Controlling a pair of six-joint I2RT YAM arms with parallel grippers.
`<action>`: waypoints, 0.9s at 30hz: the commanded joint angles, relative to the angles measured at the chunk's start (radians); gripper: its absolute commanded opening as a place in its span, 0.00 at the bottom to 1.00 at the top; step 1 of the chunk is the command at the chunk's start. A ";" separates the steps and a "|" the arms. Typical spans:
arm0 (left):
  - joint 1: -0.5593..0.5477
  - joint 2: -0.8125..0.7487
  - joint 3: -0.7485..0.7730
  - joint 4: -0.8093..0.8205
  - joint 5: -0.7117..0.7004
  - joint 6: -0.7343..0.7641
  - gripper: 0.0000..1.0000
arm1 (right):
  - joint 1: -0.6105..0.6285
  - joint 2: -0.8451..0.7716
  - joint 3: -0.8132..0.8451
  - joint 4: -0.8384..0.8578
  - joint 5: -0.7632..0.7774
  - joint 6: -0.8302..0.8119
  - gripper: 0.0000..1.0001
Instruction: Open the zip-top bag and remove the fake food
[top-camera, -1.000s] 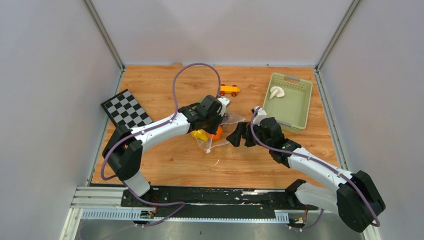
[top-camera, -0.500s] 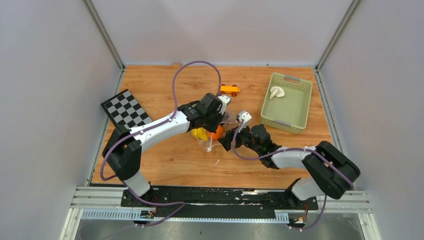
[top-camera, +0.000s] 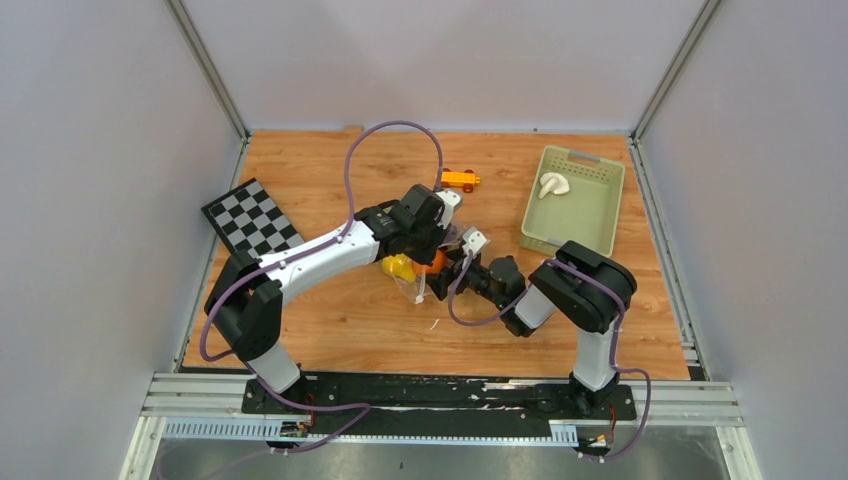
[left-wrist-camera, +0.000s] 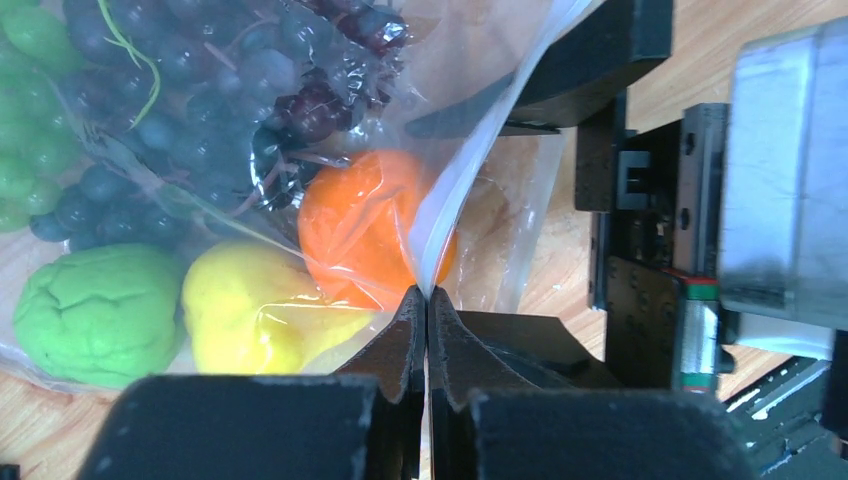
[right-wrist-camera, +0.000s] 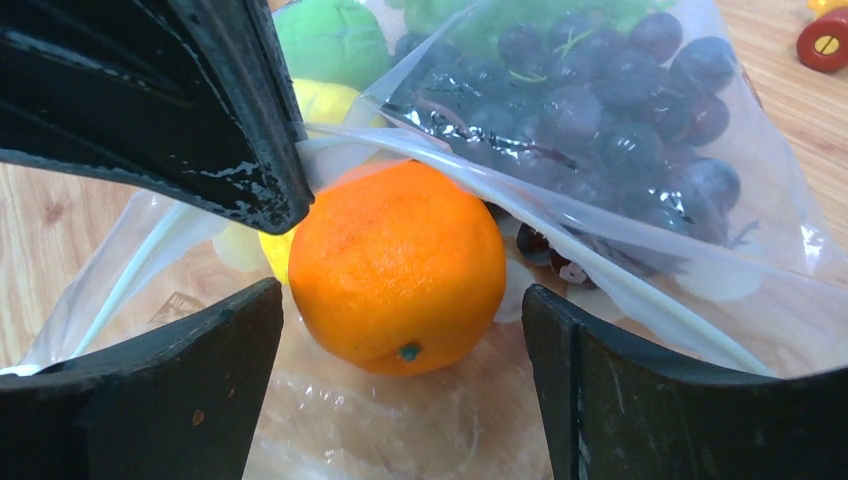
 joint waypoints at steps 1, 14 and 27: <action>0.001 0.000 0.040 0.008 0.037 0.009 0.00 | 0.013 0.098 0.045 0.269 -0.016 0.013 0.89; 0.002 0.006 0.040 0.006 0.040 0.008 0.00 | 0.020 0.173 0.077 0.297 0.026 0.014 0.67; 0.002 0.012 0.049 -0.010 -0.014 0.024 0.00 | 0.021 -0.042 -0.088 0.198 0.019 0.092 0.35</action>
